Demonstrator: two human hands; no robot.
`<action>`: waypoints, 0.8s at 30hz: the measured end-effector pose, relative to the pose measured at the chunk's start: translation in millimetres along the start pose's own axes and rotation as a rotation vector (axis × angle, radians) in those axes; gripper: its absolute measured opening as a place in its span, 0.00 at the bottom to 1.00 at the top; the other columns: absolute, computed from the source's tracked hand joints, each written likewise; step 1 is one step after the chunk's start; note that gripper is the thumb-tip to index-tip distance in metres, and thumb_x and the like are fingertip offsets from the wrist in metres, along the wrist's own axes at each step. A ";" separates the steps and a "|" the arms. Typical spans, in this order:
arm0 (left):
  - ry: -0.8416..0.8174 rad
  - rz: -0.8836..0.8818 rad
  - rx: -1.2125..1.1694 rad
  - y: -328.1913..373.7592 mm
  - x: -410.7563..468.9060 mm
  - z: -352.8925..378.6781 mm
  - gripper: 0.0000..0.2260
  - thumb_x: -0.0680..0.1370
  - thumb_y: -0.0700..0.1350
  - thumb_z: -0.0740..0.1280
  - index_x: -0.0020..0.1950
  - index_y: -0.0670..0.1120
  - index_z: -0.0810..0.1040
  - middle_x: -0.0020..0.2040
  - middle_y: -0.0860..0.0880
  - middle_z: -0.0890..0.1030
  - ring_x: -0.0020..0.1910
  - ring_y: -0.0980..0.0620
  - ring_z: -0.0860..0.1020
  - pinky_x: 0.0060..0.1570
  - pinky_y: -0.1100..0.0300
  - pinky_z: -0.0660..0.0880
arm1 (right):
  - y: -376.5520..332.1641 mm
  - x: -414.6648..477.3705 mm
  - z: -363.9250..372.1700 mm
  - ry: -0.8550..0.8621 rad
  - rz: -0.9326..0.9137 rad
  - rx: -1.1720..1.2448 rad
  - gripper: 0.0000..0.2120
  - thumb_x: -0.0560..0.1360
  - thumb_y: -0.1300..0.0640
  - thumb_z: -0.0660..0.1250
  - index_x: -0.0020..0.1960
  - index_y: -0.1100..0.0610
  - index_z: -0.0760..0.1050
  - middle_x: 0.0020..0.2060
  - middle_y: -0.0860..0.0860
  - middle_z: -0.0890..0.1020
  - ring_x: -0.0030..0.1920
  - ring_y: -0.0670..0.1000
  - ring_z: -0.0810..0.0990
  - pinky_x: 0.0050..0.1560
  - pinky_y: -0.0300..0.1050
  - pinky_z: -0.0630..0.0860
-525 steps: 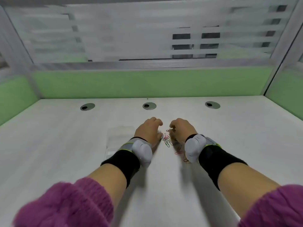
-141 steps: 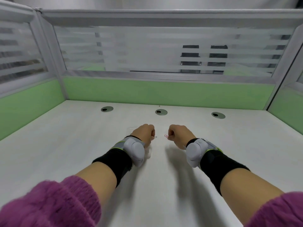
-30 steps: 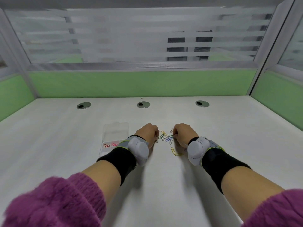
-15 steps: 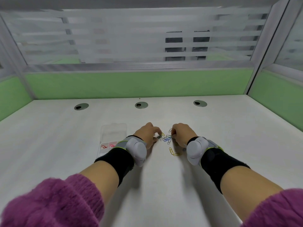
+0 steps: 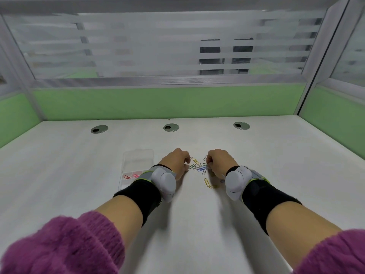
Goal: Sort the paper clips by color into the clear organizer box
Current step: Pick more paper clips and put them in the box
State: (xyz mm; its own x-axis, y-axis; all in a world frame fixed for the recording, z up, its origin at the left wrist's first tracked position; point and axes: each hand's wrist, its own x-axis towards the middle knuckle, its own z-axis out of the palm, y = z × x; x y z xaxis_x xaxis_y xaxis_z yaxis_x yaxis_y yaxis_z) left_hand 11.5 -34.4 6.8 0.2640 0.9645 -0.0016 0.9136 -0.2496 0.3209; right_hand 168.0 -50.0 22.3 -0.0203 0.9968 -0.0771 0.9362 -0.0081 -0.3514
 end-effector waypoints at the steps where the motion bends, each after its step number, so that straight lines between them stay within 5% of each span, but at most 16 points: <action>1: 0.005 -0.002 -0.006 1.6 1.1 -0.4 0.09 0.79 0.44 0.64 0.58 0.46 0.76 0.60 0.46 0.74 0.57 0.45 0.76 0.56 0.53 0.73 | 0.3 0.0 -0.5 0.001 0.001 0.003 0.13 0.77 0.66 0.58 0.57 0.61 0.76 0.60 0.57 0.77 0.61 0.57 0.76 0.58 0.47 0.73; 18: -0.055 -0.047 0.103 2.3 6.8 -9.6 0.11 0.77 0.35 0.59 0.53 0.43 0.79 0.58 0.44 0.79 0.57 0.42 0.77 0.54 0.54 0.74 | -0.3 -2.7 -4.3 -0.002 -0.003 0.024 0.13 0.76 0.66 0.58 0.57 0.62 0.76 0.60 0.58 0.78 0.61 0.58 0.75 0.59 0.49 0.73; 24: -0.113 0.029 0.075 -10.3 3.1 -18.3 0.14 0.77 0.34 0.61 0.59 0.46 0.78 0.62 0.46 0.75 0.59 0.45 0.76 0.59 0.54 0.73 | -0.3 -4.6 -4.0 -0.003 -0.019 0.022 0.12 0.76 0.66 0.59 0.57 0.63 0.76 0.59 0.58 0.78 0.60 0.58 0.76 0.57 0.48 0.74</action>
State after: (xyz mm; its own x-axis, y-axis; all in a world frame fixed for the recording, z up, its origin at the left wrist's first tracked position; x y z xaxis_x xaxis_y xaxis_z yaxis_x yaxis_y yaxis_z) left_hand -2.8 -27.2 20.9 0.3197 0.9421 -0.1013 0.9246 -0.2868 0.2507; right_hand 169.2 -54.2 26.5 -0.0391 0.9966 -0.0731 0.9277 0.0090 -0.3733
